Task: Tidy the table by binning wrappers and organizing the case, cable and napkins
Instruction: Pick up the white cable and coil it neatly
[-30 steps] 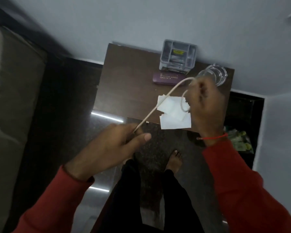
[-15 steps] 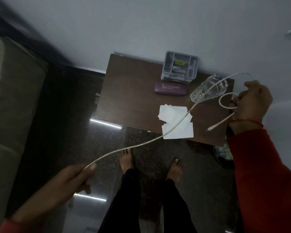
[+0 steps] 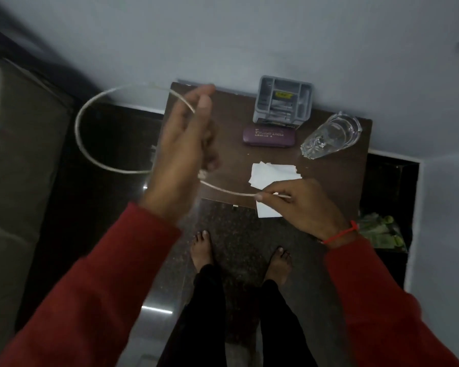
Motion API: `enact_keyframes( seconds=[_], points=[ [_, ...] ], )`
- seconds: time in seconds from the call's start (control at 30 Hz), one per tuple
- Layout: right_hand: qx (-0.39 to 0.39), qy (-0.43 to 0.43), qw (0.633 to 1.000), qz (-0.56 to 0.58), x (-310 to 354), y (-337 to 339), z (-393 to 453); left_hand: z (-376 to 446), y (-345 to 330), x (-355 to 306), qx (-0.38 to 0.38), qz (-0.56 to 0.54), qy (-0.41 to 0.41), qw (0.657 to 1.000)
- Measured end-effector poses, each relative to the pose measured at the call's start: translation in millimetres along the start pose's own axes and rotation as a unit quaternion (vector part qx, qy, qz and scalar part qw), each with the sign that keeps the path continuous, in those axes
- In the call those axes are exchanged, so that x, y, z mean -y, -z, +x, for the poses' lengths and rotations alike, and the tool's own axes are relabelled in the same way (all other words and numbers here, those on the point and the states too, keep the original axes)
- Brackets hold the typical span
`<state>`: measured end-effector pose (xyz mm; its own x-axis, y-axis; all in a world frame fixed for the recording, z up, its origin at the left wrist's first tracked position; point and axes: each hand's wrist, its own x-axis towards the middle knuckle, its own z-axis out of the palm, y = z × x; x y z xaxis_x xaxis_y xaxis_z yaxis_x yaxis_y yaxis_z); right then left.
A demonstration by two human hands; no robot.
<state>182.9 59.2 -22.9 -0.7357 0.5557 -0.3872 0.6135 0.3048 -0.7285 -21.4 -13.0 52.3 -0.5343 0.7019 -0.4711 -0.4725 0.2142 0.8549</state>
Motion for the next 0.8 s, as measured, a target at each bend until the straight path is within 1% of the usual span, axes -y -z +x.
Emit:
enact_keyframes(
  seconds=[0.03, 0.07, 0.13, 0.17, 0.23, 0.27, 0.33, 0.37, 0.43, 0.47, 0.5, 0.53, 0.6, 0.63, 0.67, 0.7, 0.73, 0.77, 0.8],
  points=[
    [-0.001, 0.0, 1.0, 0.004, -1, 5, -4, 18, 6, 3, -0.034, 0.02, 0.006, 0.999],
    [-0.003, 0.0, 1.0, 0.003, -2, 11, -8, 39, 16, 9, -0.066, 0.019, 0.033, 0.997],
    [0.002, 0.001, 1.0, 0.015, -3, 26, -17, 71, 34, 15, -0.112, -0.022, 0.084, 0.99],
    [0.017, 0.005, 0.999, 0.037, -4, 34, -23, 80, 43, 19, -0.127, -0.036, 0.093, 0.987],
    [0.072, 0.036, 0.99, 0.112, -4, 53, -38, 94, 60, 32, -0.156, -0.034, 0.093, 0.983],
    [0.1, 0.064, 0.98, 0.162, -3, 62, -46, 100, 68, 39, -0.165, -0.027, 0.095, 0.981],
    [0.14, 0.113, 0.946, 0.27, 1, 78, -62, 105, 79, 51, -0.168, -0.046, 0.117, 0.978],
    [0.155, 0.128, 0.927, 0.317, 2, 84, -67, 104, 82, 54, -0.168, -0.072, 0.142, 0.973],
    [0.192, 0.143, 0.905, 0.353, 4, 91, -74, 104, 84, 59, -0.166, -0.186, 0.19, 0.949],
    [0.211, 0.146, 0.903, 0.345, 6, 94, -75, 104, 84, 59, -0.167, -0.247, 0.198, 0.934],
    [0.231, 0.149, 0.902, 0.333, 8, 95, -77, 104, 84, 55, -0.168, -0.285, 0.205, 0.921],
    [0.258, 0.149, 0.899, 0.32, 10, 94, -79, 106, 87, 52, -0.169, -0.315, 0.209, 0.91],
    [0.322, 0.145, 0.883, 0.31, 18, 90, -84, 108, 94, 45, -0.172, -0.36, 0.203, 0.894],
    [0.332, 0.153, 0.878, 0.311, 20, 85, -83, 109, 95, 43, -0.171, -0.376, 0.189, 0.891],
    [0.328, 0.174, 0.875, 0.312, 23, 82, -84, 112, 99, 44, -0.184, -0.372, 0.173, 0.893],
    [0.306, 0.209, 0.875, 0.311, 24, 80, -85, 114, 100, 47, -0.192, -0.347, 0.142, 0.907],
    [0.269, 0.25, 0.875, 0.315, 26, 78, -87, 116, 103, 50, -0.21, -0.273, 0.11, 0.932],
    [0.219, 0.263, 0.876, 0.34, 25, 77, -88, 115, 102, 55, -0.194, -0.176, 0.087, 0.961],
    [0.165, 0.229, 0.881, 0.379, 27, 78, -89, 113, 101, 63, -0.161, -0.076, 0.076, 0.981]
  ],
)
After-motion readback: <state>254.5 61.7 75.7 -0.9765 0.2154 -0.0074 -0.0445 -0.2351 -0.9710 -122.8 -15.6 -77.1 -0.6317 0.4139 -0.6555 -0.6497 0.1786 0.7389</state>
